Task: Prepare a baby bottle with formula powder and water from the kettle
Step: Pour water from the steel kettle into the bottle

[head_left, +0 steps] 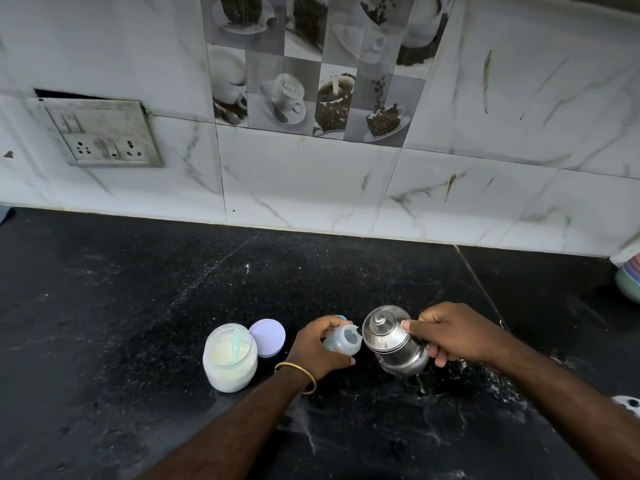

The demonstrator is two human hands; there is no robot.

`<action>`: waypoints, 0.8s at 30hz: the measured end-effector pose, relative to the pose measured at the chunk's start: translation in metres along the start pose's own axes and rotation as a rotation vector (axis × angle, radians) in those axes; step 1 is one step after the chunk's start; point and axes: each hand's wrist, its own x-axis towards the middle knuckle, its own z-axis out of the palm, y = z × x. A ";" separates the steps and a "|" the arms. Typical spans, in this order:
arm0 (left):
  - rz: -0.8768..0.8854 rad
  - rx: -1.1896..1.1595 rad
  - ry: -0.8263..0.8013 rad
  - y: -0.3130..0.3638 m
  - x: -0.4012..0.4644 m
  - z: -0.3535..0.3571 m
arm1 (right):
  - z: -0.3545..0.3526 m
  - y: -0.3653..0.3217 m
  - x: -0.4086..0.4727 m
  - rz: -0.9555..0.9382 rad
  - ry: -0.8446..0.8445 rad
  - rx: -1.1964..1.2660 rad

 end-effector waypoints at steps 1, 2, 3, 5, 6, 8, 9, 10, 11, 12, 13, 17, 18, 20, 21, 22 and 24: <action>-0.007 -0.004 -0.005 0.000 0.000 0.001 | -0.001 0.000 0.000 0.002 -0.001 -0.009; -0.012 -0.007 -0.007 -0.001 -0.001 0.001 | -0.001 0.000 0.000 0.003 -0.001 -0.016; -0.015 -0.007 -0.008 -0.001 -0.001 0.001 | -0.001 0.000 0.000 0.004 -0.001 -0.022; -0.023 -0.013 -0.012 -0.002 -0.002 0.002 | -0.001 0.001 0.000 0.001 0.006 -0.039; -0.028 -0.014 -0.015 -0.002 -0.002 0.002 | -0.001 0.001 0.000 -0.002 0.011 -0.049; -0.036 -0.015 -0.022 -0.002 -0.003 0.002 | 0.000 0.000 -0.001 -0.005 0.016 -0.061; -0.036 -0.016 -0.025 -0.002 -0.004 0.003 | 0.000 0.000 -0.002 -0.005 0.015 -0.064; -0.036 -0.019 -0.023 -0.002 -0.004 0.003 | 0.000 -0.001 -0.002 -0.003 0.014 -0.069; -0.037 -0.017 -0.022 -0.003 -0.004 0.003 | 0.000 -0.001 -0.003 -0.001 0.012 -0.072; -0.039 -0.020 -0.022 -0.004 -0.004 0.003 | 0.000 -0.001 -0.003 -0.001 0.010 -0.074; -0.039 -0.021 -0.019 -0.005 -0.003 0.003 | 0.000 -0.002 -0.003 -0.001 0.007 -0.077; -0.040 -0.018 -0.011 -0.008 -0.003 0.004 | 0.000 -0.003 -0.005 -0.006 0.007 -0.091; -0.040 -0.020 -0.009 -0.008 -0.004 0.005 | 0.000 -0.004 -0.005 -0.008 0.009 -0.099; -0.035 -0.024 -0.001 -0.008 -0.004 0.005 | -0.001 -0.005 -0.006 -0.007 0.015 -0.114; -0.034 -0.022 -0.002 -0.009 -0.004 0.006 | -0.001 -0.005 -0.006 -0.007 0.019 -0.120; -0.035 -0.023 -0.004 -0.009 -0.004 0.006 | -0.001 -0.005 -0.007 -0.008 0.024 -0.126; -0.037 -0.022 -0.006 -0.012 -0.004 0.006 | -0.002 -0.005 -0.007 -0.015 0.031 -0.141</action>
